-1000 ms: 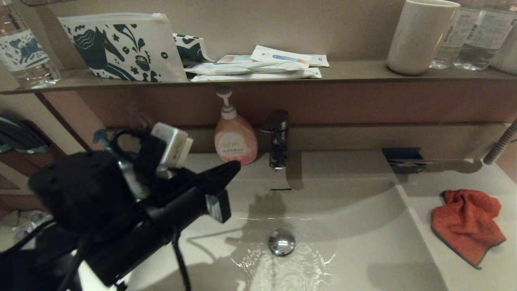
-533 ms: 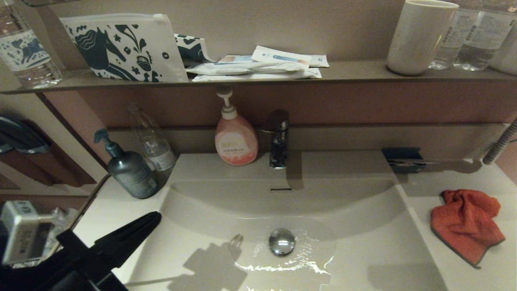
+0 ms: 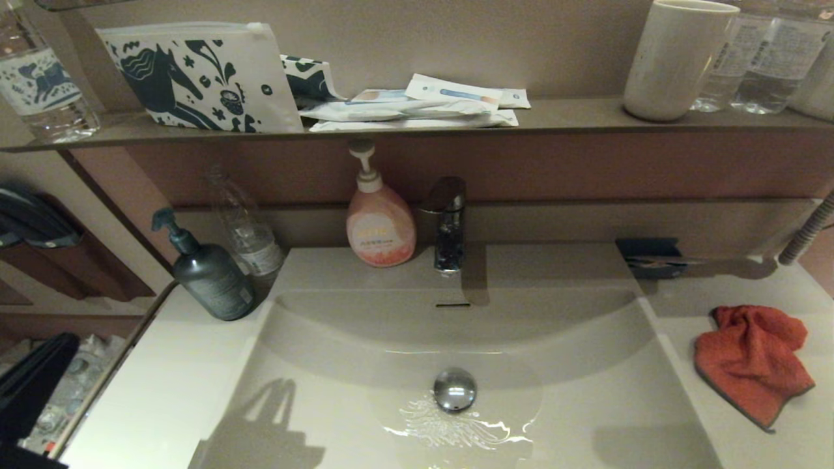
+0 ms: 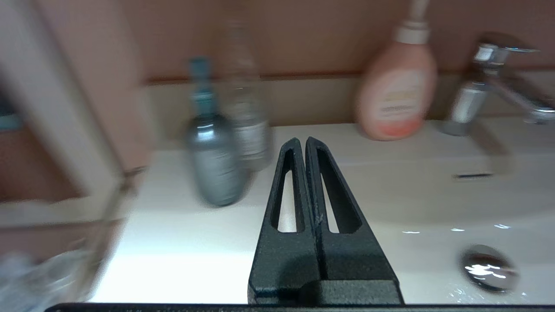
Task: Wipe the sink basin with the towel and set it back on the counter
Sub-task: Pick up the cloth
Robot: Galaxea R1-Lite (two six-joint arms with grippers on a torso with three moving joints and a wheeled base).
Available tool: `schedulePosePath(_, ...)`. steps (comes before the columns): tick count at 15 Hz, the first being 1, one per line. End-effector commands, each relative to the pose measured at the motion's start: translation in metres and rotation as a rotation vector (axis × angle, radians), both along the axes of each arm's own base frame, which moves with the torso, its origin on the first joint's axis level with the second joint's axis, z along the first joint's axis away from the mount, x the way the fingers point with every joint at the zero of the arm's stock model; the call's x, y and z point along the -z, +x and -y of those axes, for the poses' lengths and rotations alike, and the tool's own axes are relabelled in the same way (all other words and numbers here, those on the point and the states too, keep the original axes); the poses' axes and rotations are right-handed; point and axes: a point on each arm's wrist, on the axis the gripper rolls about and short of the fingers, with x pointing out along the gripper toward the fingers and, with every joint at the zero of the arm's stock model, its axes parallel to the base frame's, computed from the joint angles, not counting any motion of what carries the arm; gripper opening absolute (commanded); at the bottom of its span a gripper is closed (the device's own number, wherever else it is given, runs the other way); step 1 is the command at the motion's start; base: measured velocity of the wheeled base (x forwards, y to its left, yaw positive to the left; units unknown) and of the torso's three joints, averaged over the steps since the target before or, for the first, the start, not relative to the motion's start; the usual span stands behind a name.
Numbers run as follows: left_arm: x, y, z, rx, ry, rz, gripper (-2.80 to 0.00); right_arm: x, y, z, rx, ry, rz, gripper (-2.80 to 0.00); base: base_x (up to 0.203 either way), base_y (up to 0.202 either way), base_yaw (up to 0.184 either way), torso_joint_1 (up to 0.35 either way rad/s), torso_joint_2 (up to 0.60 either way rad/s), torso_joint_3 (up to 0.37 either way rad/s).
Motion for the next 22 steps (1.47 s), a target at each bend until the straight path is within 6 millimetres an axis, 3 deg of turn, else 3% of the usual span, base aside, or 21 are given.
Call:
schedulePosePath(1, 0.008, -0.031, -0.007, -0.066, -0.006, 0.079, -2.80, 0.000, 0.000, 0.000, -0.001, 0.000, 0.000, -2.80, 0.000, 0.000, 0.000, 0.000, 0.00, 0.000)
schedulePosePath(5, 0.047, -0.064, -0.007, -0.055, 0.036, 0.013, -2.80, 0.000, 0.000, 0.000, -0.001, 0.000, 0.000, -2.80, 0.000, 0.000, 0.000, 0.000, 0.00, 0.000)
schedulePosePath(8, 0.078, -0.071, -0.004, -0.004, 0.056, -0.158, -2.80, 0.000, 0.000, 0.000, -0.001, 0.000, 0.000, -2.80, 0.000, 0.000, 0.000, 0.000, 0.00, 0.000)
schedulePosePath(22, 0.082, -0.070, -0.005, -0.013, 0.025, -0.187, -2.80, 0.000, 0.000, 0.000, -0.001, 0.000, -0.002, -2.80, 0.000, 0.000, 0.000, 0.000, 0.00, 0.000)
